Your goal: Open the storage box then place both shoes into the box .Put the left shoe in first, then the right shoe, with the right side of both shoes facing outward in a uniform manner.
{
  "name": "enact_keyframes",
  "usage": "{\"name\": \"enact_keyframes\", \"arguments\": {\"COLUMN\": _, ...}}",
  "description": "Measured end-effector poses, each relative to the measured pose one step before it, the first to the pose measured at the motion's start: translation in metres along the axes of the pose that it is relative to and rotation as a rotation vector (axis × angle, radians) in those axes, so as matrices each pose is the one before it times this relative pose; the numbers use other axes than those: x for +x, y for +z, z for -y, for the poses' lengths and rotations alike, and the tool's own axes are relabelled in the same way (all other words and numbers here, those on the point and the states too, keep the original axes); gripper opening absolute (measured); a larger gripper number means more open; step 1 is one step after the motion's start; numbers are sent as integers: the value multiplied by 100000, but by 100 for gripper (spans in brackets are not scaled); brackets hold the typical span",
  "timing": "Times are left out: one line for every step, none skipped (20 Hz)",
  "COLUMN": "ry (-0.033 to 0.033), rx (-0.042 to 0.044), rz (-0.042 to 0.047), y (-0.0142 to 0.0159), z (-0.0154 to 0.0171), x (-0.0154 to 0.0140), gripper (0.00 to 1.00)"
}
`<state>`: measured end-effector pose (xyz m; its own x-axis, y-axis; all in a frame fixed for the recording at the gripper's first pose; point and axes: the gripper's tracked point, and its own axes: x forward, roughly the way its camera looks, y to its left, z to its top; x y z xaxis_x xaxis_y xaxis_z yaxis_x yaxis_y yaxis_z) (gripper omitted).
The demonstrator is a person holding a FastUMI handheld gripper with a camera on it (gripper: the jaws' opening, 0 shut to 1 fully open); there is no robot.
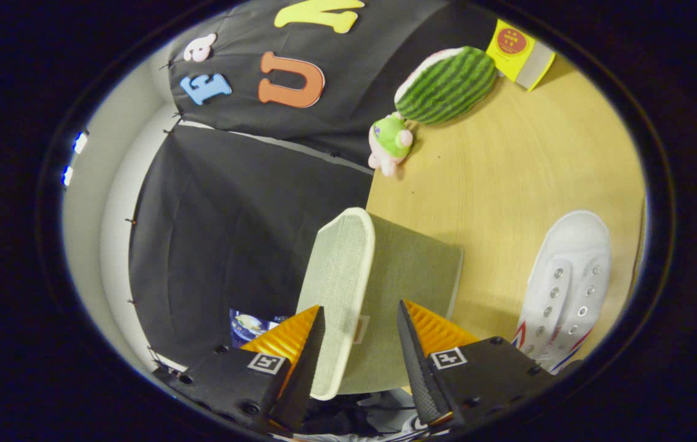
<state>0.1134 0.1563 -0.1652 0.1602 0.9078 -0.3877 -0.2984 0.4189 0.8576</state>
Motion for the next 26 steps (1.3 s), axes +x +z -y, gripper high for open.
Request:
{"name": "enact_keyframes", "arguments": {"ry": 2023, "rx": 3041, "rz": -1794, "y": 85, "z": 348, "x": 262, "gripper": 68}}
{"name": "enact_keyframes", "arguments": {"ry": 1119, "rx": 2327, "rz": -2268, "y": -58, "z": 175, "x": 218, "gripper": 60}}
{"name": "enact_keyframes", "arguments": {"ry": 2804, "rx": 1836, "rz": -429, "y": 205, "z": -276, "x": 50, "gripper": 56}}
{"name": "enact_keyframes", "arguments": {"ry": 2639, "rx": 1201, "rz": -941, "y": -104, "z": -95, "x": -47, "gripper": 46}}
{"name": "enact_keyframes", "arguments": {"ry": 1977, "rx": 659, "rz": -391, "y": 1, "z": -89, "x": 152, "gripper": 41}}
{"name": "enact_keyframes", "arguments": {"ry": 1923, "rx": 45, "rz": -436, "y": -125, "z": -279, "x": -30, "gripper": 36}}
{"name": "enact_keyframes", "arguments": {"ry": 831, "rx": 515, "rz": 310, "y": 154, "z": -227, "x": 214, "gripper": 34}}
{"name": "enact_keyframes", "arguments": {"ry": 766, "rx": 185, "rz": -204, "y": -218, "z": -347, "x": -27, "gripper": 32}}
{"name": "enact_keyframes", "arguments": {"ry": 487, "rx": -339, "rz": -1754, "y": -413, "z": -369, "x": 162, "gripper": 31}}
{"name": "enact_keyframes", "arguments": {"ry": -366, "rx": -1369, "rz": -1237, "y": -457, "z": -187, "x": 55, "gripper": 29}}
{"name": "enact_keyframes", "arguments": {"ry": -2559, "rx": -1684, "rz": -1053, "y": -405, "z": 222, "x": 232, "gripper": 28}}
{"name": "enact_keyframes", "arguments": {"ry": -1627, "rx": -2044, "rz": -561, "y": -370, "z": -88, "x": -177, "gripper": 24}}
{"name": "enact_keyframes", "arguments": {"ry": 763, "rx": -629, "rz": 2613, "y": 286, "z": -489, "x": -90, "gripper": 20}}
{"name": "enact_keyframes", "arguments": {"ry": 1158, "rx": -2117, "rz": 1646, "y": -47, "z": -781, "x": -313, "gripper": 14}}
{"name": "enact_keyframes", "arguments": {"ry": 634, "rx": -2241, "rz": 3068, "y": 384, "z": -590, "x": -405, "gripper": 9}}
{"name": "enact_keyframes", "arguments": {"ry": -60, "rx": -2287, "rz": 1899, "y": 50, "z": -485, "x": 63, "gripper": 5}}
{"name": "enact_keyframes", "arguments": {"ry": 464, "rx": -1307, "rz": -504, "y": -437, "z": -629, "x": -120, "gripper": 5}}
{"name": "enact_keyframes", "arguments": {"ry": 603, "rx": -144, "rz": -589, "y": -358, "z": -648, "x": 68, "gripper": 5}}
{"name": "enact_keyframes", "arguments": {"ry": -354, "rx": -570, "rz": -53, "y": -155, "z": -589, "x": 218, "gripper": 5}}
{"name": "enact_keyframes", "arguments": {"ry": -506, "rx": -1283, "rz": -196, "y": -139, "z": -682, "x": 216, "gripper": 5}}
{"name": "enact_keyframes", "arguments": {"ry": 245, "rx": -1442, "rz": 197, "y": 15, "z": -1082, "x": 386, "gripper": 5}}
{"name": "enact_keyframes", "arguments": {"ry": -270, "rx": -17, "rz": -768, "y": -145, "z": -571, "x": 312, "gripper": 5}}
{"name": "enact_keyframes", "arguments": {"ry": -273, "rx": 313, "rz": -116, "y": 31, "z": -791, "x": 311, "gripper": 5}}
{"name": "enact_keyframes", "arguments": {"ry": -549, "rx": -597, "rz": 390, "y": 236, "z": -777, "x": 246, "gripper": 5}}
{"name": "enact_keyframes", "arguments": {"ry": -487, "rx": -917, "rz": 653, "y": 158, "z": -789, "x": 98, "gripper": 5}}
{"name": "enact_keyframes", "arguments": {"ry": -359, "rx": -879, "rz": 942, "y": 238, "z": -825, "x": 247, "gripper": 5}}
